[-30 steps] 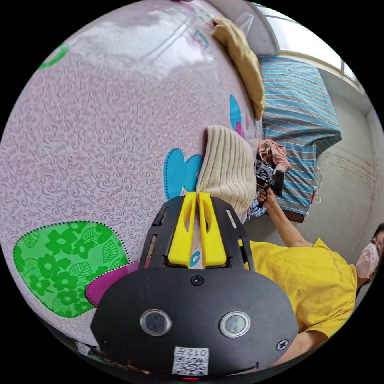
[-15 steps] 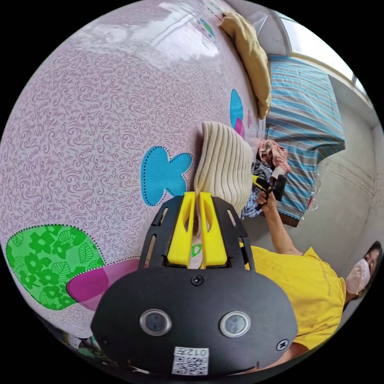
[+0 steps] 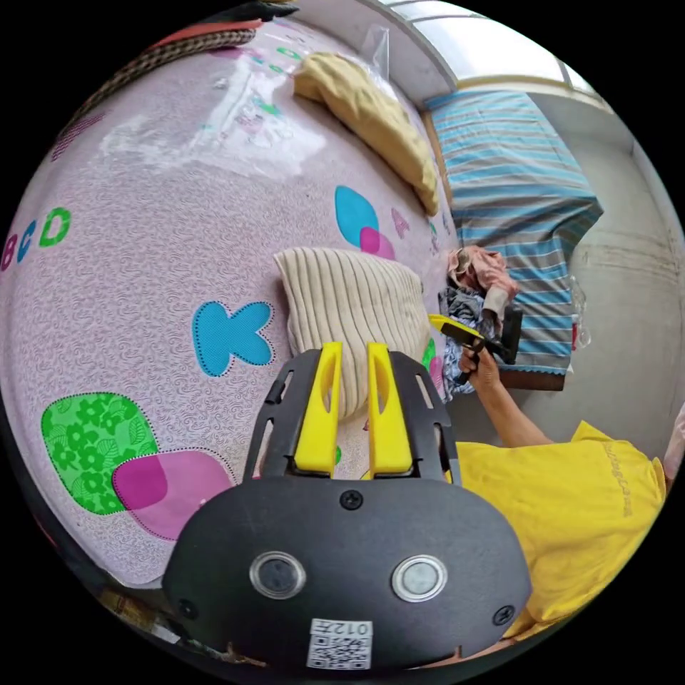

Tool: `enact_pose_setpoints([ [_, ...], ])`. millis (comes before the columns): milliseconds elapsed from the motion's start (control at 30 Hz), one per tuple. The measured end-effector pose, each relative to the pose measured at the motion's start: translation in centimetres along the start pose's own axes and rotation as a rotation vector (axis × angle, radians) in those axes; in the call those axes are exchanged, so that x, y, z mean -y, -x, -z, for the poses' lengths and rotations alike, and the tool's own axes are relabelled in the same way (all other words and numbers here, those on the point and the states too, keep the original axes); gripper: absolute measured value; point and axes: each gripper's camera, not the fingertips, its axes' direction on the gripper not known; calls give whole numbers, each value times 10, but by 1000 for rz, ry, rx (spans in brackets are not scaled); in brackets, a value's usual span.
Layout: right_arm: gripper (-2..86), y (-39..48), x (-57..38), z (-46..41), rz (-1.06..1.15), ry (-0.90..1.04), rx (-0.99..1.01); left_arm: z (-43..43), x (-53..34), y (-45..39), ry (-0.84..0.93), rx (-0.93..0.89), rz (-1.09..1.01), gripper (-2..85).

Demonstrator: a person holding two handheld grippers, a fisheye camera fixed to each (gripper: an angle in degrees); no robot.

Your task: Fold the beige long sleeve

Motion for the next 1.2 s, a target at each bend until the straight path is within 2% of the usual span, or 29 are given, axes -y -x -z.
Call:
enact_pose_setpoints([
  [133,100,3,3,-20,-17,25,-34,-42,8,-6,100,94,24,48],
  [400,120,4,5,-32,-30,30,-16,-45,-1,-24,55,175,11,88],
  [733,143,22,13,-63,17,42,-184,-71,-8,-48,85,304,-29,111],
  [1000,150,-14,23,-75,-83,47,-21,-69,-5,-52,119,277,-38,130],
  [1200,190,-41,32,-54,-155,-43,72,-20,-17,-39,-16,45,100,158],
])
